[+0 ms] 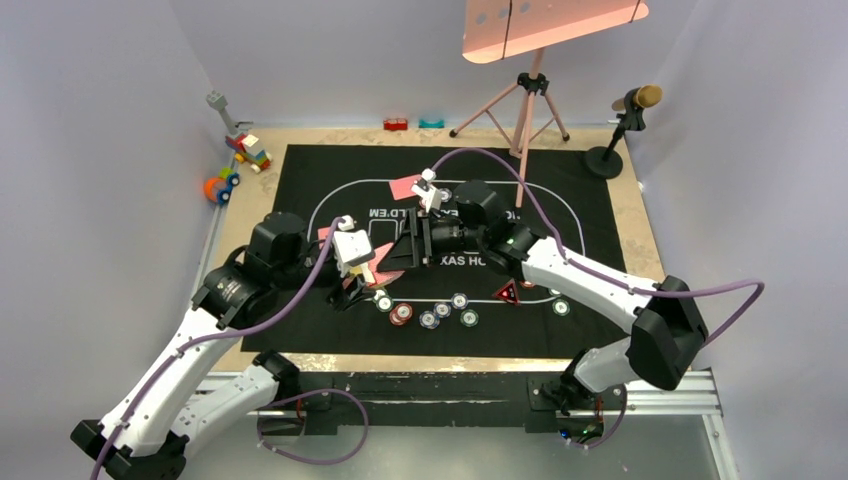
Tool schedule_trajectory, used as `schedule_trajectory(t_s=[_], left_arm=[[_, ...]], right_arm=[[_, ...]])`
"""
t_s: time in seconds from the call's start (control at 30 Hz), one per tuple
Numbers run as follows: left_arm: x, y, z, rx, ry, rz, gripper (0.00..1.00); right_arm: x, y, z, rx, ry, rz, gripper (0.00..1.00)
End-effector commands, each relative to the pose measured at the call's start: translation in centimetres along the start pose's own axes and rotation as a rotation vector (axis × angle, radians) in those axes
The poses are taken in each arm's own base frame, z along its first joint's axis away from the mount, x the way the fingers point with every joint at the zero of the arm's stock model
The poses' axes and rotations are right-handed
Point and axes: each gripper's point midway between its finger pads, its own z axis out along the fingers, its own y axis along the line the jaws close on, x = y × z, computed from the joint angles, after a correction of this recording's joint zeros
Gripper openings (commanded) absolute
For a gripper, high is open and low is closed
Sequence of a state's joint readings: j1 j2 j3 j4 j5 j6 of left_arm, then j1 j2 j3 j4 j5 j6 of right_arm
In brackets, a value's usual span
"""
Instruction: Distribute texas hold em gaming equipment
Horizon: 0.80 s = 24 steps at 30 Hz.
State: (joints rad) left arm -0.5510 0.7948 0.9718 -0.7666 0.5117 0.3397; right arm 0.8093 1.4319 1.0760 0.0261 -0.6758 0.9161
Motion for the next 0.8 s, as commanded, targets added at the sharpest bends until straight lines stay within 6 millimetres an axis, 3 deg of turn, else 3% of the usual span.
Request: schedule_trajectory(t_s=[0.0, 0.4, 0.77], left_arm=[[-3.2, 0.6, -1.0, -0.036, -0.105, 0.048, 0.22], [-2.9, 0.3, -1.2, -0.037, -0.109, 0.043, 0.22], [-2.4, 0.1, -1.1, -0.03, -0.101, 0.036, 0.22]], right_arm=[[-0.5, 1.5, -1.3, -0.054, -0.029, -0.029, 0.59], [-1.0, 0.7, -2.7, -0.024, -0.063, -0.029, 0.51], [-2.2, 2.0, -5.1, -0.036, -0.12, -0.061, 0.34]])
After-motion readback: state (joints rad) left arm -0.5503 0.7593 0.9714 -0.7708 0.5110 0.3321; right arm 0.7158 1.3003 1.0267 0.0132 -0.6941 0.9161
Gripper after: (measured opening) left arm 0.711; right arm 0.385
